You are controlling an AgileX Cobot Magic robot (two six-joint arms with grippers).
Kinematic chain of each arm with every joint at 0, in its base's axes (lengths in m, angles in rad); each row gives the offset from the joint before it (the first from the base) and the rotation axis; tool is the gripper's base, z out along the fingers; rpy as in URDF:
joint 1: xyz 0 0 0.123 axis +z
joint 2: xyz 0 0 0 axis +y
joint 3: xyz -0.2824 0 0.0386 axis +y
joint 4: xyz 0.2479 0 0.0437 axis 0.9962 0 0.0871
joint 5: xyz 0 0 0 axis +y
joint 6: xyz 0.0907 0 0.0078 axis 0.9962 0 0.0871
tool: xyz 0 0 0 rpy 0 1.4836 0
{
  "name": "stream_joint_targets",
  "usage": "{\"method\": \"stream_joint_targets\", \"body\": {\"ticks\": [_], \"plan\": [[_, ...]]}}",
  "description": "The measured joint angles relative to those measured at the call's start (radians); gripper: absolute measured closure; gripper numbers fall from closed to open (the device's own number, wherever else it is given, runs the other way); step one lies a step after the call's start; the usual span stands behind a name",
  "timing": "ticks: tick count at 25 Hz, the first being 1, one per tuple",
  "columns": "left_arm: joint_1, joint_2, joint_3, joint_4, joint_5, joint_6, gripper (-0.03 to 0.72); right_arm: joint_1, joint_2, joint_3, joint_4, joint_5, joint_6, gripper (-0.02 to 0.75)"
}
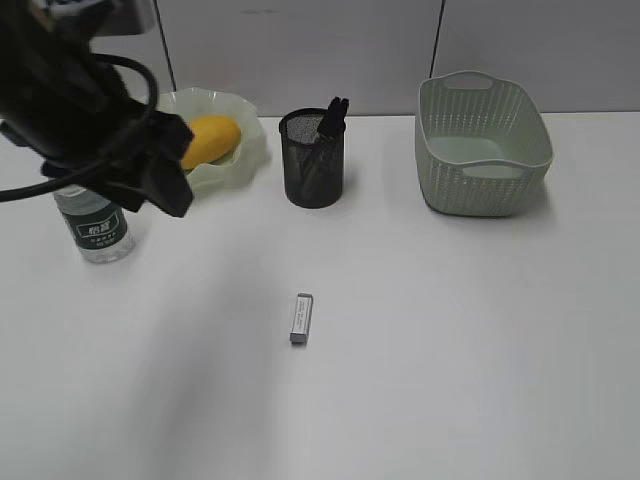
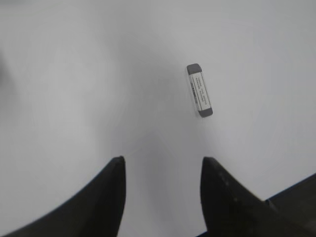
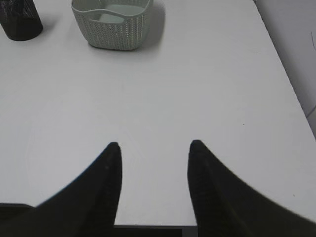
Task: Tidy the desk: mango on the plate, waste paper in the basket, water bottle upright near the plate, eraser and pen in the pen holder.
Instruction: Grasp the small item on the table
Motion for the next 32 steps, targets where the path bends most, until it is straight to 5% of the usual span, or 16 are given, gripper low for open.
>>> {"method": "stream_joint_targets", "body": {"ticks": [10,32], "plan": [[-0.172,0.374,-0.232,0.066,0.022,-0.192,0.314,0.000,-0.001,0.000,0.003,0.000,0.000,0.377],[-0.176,0.643,-0.292,0.030,-0.113,-0.234,0.267,0.000,-0.001,0.000,0.003,0.001,0.000,0.377]]}}
